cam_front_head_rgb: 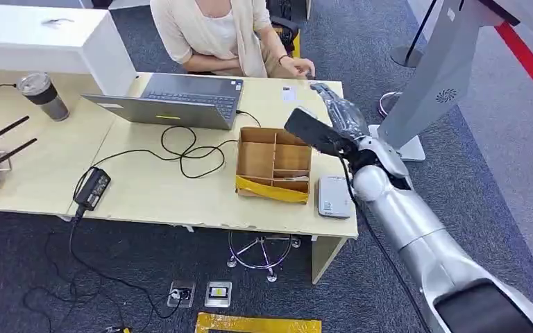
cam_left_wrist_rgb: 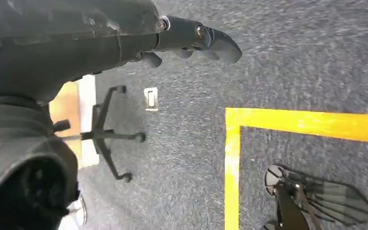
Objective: Pass the card to the sensor for recognition and then transmit it.
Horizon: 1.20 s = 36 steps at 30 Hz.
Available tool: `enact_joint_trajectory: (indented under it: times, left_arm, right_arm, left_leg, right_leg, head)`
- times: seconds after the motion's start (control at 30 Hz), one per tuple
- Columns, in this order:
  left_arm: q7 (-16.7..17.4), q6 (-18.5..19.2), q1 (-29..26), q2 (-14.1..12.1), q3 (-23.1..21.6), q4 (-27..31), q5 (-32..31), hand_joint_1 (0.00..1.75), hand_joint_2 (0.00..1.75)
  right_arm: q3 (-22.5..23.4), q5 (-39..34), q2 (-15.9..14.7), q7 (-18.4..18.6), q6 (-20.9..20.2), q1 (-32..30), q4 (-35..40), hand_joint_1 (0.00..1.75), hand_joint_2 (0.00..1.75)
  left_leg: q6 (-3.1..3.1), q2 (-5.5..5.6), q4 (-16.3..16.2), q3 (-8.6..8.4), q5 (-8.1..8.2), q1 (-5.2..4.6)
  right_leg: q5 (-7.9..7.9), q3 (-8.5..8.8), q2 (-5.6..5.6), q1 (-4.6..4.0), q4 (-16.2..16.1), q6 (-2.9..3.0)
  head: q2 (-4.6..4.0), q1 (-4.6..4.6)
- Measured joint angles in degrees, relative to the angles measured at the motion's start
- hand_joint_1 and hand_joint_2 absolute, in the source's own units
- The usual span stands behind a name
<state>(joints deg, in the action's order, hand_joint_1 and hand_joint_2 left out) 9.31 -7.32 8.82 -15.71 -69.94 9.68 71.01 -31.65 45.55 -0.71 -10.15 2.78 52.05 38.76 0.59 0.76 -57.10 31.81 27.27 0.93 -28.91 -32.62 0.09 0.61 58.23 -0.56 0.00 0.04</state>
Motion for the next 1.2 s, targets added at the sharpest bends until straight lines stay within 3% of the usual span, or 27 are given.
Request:
enact_joint_trajectory:
  times: [0.1, 0.27, 0.43, 0.6, 0.73, 0.97, 1.2]
  left_arm:
    - [0.3, -1.1, -0.3, 0.3, 0.0, 0.0, 0.6, 0.0, 0.0]
    - [0.4, -2.4, 0.0, 0.7, 0.0, 0.0, 0.9, 0.0, 0.0]
    - [0.4, -2.5, 0.0, 1.1, 0.0, 0.0, 0.6, 0.0, 0.0]
    - [0.4, -2.8, 0.1, 1.3, 0.0, 0.0, 0.5, 0.0, 0.0]
    - [0.5, -4.3, 0.2, 1.7, 0.0, 0.0, 0.6, 0.0, 0.0]
    - [3.3, -7.3, 0.5, 3.0, 0.0, 0.0, 0.9, 0.0, 0.0]
    - [3.7, -7.8, 0.6, 3.8, 0.0, 0.0, 1.0, 0.0, 0.0]
  right_arm:
    - [1.6, -1.1, -4.8, 3.3, -1.1, -5.0, 9.5, 0.0, 1.75]
    - [2.8, -3.4, -8.5, 6.2, -0.9, -9.6, 20.3, 0.0, 1.75]
    - [3.0, -6.6, -11.5, 9.4, 1.0, -14.0, 29.4, 0.0, 1.75]
    - [2.9, -6.5, -13.0, 10.1, 2.6, -16.9, 35.3, 0.0, 1.75]
    - [1.9, -1.9, -12.4, 12.0, 7.0, -20.8, 38.6, 0.0, 1.75]
    - [-2.3, 7.3, -7.9, 15.4, 14.4, -25.5, 38.9, 0.0, 1.75]
    - [-5.0, 12.9, -4.1, 18.0, 17.5, -28.4, 38.1, 0.0, 1.75]
  left_leg:
    - [-0.01, -0.05, 0.0, 0.06, 0.05, -0.04]
    - [0.02, -0.36, 0.0, -0.03, 0.11, -0.03]
    - [0.03, -0.37, 0.0, -0.04, 0.11, 0.03]
    - [0.03, -0.37, 0.0, -0.04, 0.11, 0.03]
    - [0.03, -0.3, 0.0, 0.0, 0.11, 0.03]
    - [0.04, -0.3, 0.0, 0.0, 0.11, 0.05]
    - [0.04, -0.3, 0.0, 0.0, 0.11, 0.05]
  right_leg:
    - [0.01, -0.01, 0.04, 0.05, 0.0, -0.01]
    - [0.01, -0.05, 0.33, 0.04, 0.0, -0.01]
    - [0.01, -0.05, 0.33, -0.02, 0.0, 0.0]
    - [0.01, -0.05, 0.33, -0.02, 0.0, 0.0]
    - [0.0, 0.01, 0.29, -0.03, 0.0, 0.0]
    - [-0.03, -0.02, 0.3, -0.05, 0.1, 0.04]
    - [-0.04, -0.02, 0.3, -0.05, 0.1, 0.06]
  head:
    - [0.0, 0.0]
    - [0.0, -0.02]
    - [0.0, -0.02]
    - [0.0, -0.02]
    - [0.0, -0.04]
    - [0.0, -0.02]
    - [0.0, 0.0]
